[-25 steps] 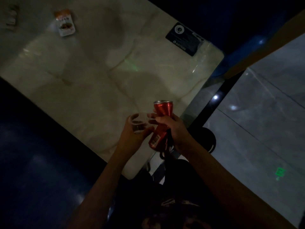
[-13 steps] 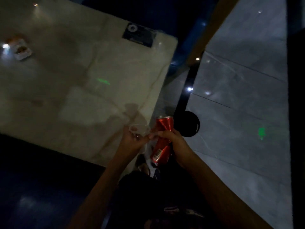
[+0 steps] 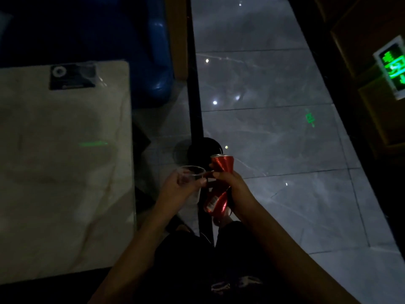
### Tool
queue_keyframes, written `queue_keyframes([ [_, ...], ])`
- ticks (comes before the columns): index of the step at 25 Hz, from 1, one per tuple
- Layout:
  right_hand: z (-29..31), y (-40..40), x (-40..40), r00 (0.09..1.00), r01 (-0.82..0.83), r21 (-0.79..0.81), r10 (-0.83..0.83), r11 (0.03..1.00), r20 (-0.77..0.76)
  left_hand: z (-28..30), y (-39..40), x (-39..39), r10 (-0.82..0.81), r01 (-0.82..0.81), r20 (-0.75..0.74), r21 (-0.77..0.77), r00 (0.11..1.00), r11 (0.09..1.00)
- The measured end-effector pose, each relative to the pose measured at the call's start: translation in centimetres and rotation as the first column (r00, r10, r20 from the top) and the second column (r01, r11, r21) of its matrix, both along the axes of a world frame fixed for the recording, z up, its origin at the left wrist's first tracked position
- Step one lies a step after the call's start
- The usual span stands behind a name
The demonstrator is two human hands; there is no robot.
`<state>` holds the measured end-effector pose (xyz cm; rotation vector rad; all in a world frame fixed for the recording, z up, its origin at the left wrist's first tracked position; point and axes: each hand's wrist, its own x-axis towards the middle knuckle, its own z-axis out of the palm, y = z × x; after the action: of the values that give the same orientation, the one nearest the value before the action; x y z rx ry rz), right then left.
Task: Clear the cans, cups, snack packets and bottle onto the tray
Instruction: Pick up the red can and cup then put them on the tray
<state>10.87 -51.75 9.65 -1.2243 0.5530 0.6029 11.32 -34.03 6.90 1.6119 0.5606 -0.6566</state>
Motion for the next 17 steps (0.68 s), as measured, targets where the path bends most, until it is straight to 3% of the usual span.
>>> queue_keyframes([
  [4, -0.9, -6.7, 2.4, 0.999, 0.052, 0.024, -0.052, 0.998, -0.002, 0.1, -6.8, 3.4, -0.044, 0.045, -0.020, 0.060, 0.999, 0.997],
  [8, -2.3, -12.0, 5.8, 0.997, 0.069, 0.034, -0.070, 0.997, 0.017, -0.6, -12.3, 6.0, 0.045, -0.043, -0.024, 0.068, 0.999, 0.997],
  [13, -5.1, -14.6, 9.4, 0.993, 0.119, -0.067, -0.118, 0.991, 0.014, -2.9, -11.6, 9.0, 0.007, 0.007, -0.086, 0.152, 0.996, 0.988],
  [17, -10.7, -13.8, 11.3, 0.984, 0.179, -0.178, -0.178, 0.968, 0.021, -8.5, -8.7, 13.2, -0.002, 0.007, -0.034, 0.134, 0.999, 0.991],
])
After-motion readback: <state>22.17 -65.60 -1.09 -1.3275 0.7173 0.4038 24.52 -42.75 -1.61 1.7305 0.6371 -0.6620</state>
